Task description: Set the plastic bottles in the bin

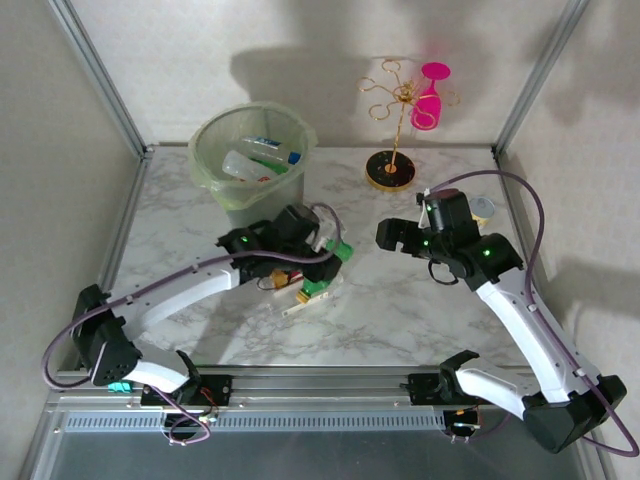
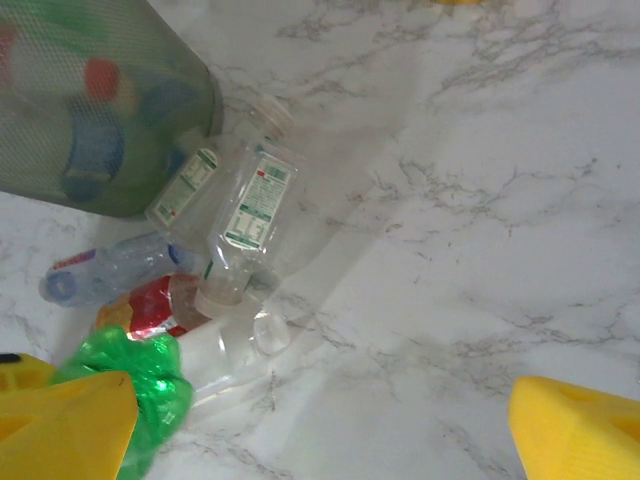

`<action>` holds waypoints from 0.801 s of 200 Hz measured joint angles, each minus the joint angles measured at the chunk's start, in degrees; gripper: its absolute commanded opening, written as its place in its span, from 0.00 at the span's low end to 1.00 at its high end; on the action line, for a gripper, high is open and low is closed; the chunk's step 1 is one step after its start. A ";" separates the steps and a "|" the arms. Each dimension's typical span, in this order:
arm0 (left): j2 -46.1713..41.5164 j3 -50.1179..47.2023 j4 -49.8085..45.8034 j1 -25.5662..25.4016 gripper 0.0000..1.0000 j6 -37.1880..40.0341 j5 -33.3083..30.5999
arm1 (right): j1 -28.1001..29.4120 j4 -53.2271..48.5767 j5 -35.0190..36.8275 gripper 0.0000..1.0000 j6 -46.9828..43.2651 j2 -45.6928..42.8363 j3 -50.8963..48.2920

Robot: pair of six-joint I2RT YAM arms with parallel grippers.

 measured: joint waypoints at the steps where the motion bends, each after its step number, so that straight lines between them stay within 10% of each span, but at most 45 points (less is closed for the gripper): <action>1: -0.13 0.13 0.02 0.33 0.39 -0.15 0.26 | 0.00 -0.02 0.02 0.95 0.00 0.02 0.07; 63: -2.64 13.40 6.32 10.99 0.38 -8.15 4.44 | 0.00 -0.02 -0.04 0.95 -0.17 1.27 2.10; 160: 7.17 26.08 15.37 27.96 0.29 -37.77 -10.82 | 0.00 0.02 -0.50 0.95 -0.17 2.40 2.45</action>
